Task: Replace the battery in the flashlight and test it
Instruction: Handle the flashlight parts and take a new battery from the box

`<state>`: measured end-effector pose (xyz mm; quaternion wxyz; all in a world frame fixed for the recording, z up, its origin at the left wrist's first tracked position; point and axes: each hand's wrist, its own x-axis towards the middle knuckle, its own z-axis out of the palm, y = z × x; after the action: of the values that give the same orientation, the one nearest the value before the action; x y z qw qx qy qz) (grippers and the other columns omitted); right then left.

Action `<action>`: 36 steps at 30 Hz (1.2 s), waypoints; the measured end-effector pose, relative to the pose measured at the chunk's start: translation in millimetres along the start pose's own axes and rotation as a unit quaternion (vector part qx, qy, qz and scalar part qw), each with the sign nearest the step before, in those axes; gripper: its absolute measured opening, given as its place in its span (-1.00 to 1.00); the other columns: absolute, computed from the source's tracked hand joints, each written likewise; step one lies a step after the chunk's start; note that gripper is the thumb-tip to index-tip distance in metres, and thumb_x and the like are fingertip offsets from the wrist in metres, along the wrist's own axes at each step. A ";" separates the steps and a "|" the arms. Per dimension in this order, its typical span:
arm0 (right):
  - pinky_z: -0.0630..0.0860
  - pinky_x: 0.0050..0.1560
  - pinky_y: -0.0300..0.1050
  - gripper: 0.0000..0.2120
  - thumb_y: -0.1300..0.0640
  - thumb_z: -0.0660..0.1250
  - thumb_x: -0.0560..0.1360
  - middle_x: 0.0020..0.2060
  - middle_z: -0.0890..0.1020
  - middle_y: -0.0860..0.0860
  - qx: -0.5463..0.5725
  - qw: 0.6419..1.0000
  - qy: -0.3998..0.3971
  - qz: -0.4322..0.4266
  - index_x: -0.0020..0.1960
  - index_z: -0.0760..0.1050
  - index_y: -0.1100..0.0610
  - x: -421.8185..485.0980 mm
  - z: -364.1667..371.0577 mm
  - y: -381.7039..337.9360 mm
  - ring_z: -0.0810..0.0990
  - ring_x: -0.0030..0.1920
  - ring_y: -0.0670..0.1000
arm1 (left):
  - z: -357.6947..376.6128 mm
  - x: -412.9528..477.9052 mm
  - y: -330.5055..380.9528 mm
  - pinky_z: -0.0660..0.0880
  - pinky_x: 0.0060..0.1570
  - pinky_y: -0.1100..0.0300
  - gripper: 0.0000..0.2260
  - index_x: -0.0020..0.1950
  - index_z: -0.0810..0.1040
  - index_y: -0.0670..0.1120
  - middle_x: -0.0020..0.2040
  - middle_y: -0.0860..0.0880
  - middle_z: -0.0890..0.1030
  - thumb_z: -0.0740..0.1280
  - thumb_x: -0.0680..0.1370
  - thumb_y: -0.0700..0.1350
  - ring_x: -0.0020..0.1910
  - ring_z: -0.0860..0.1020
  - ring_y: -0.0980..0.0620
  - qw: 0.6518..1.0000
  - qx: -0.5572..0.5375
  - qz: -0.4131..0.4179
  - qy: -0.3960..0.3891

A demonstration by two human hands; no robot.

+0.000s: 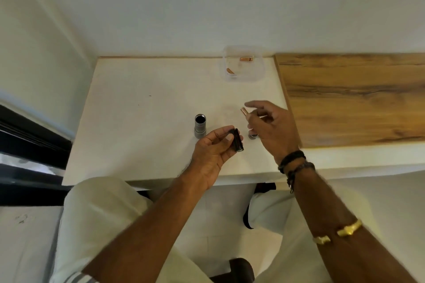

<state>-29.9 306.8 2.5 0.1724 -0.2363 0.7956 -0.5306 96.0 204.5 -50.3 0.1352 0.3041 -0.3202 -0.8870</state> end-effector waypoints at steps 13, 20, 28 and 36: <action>0.64 -0.03 -0.13 -0.83 0.26 0.50 0.45 -0.20 0.73 -0.01 -0.063 0.997 -0.045 -0.012 -0.02 0.74 0.05 -51.2 -15.6 3.4 0.68 -0.18 0.02 | -1.7 -12.6 0.0 0.62 0.05 -0.02 -0.80 0.18 0.62 -0.19 0.08 -0.17 0.69 0.34 0.57 -0.31 0.08 0.65 -0.14 0.998 0.064 0.028 -0.006; 0.63 0.09 -0.16 -0.85 0.21 0.47 0.50 -0.15 0.73 -0.03 -0.175 0.980 -0.049 -0.075 0.07 0.71 0.09 -58.3 -19.3 -5.7 0.68 -0.13 -0.05 | -2.0 -17.3 -5.6 0.64 0.00 0.00 -0.81 0.16 0.62 -0.19 0.06 -0.17 0.71 0.39 0.55 -0.30 0.06 0.68 -0.13 0.986 0.155 0.049 -0.031; 0.70 0.00 0.09 -0.85 0.19 0.50 0.50 -0.18 0.74 0.08 -0.127 0.991 -0.012 -0.026 0.05 0.68 0.18 -59.1 -9.8 -4.3 0.73 -0.18 0.05 | -1.0 -19.2 -11.4 0.64 -0.05 0.01 -0.82 0.13 0.65 -0.16 0.02 -0.15 0.72 0.42 0.53 -0.26 0.01 0.70 -0.15 0.985 0.159 0.067 -0.019; 0.65 -0.05 -0.28 -0.89 0.22 0.50 0.50 -0.24 0.70 -0.06 -0.131 0.989 0.002 -0.063 0.02 0.72 0.16 -65.4 2.9 1.3 0.69 -0.22 -0.07 | -0.6 -19.6 -10.8 0.64 -0.15 0.10 -0.84 0.06 0.68 -0.14 -0.05 -0.13 0.74 0.42 0.52 -0.31 -0.05 0.71 -0.12 0.989 0.127 0.080 0.008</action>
<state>25.6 341.5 1.8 0.1043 -0.3053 0.8422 -0.4321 111.1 220.9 -48.8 0.1686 0.2997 -0.4528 -0.8226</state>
